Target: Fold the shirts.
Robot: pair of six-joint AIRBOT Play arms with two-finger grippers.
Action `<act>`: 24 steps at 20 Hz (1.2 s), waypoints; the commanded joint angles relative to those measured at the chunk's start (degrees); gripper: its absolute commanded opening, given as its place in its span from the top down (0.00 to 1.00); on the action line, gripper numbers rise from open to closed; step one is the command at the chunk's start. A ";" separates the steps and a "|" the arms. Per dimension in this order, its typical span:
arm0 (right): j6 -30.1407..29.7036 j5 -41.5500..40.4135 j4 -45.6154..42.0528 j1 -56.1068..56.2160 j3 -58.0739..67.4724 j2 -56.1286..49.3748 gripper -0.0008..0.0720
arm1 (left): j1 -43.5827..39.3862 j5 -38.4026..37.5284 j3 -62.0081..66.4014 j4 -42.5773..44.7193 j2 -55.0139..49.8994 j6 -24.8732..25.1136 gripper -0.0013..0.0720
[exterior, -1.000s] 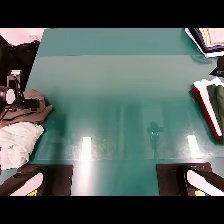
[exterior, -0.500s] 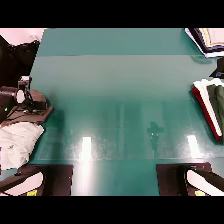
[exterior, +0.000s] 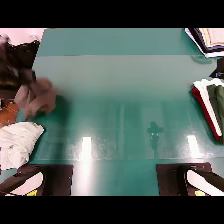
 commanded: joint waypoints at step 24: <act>0.04 -12.24 -0.04 0.04 0.11 7.43 0.95 | -32.98 -14.05 28.11 -7.54 -27.80 4.31 0.48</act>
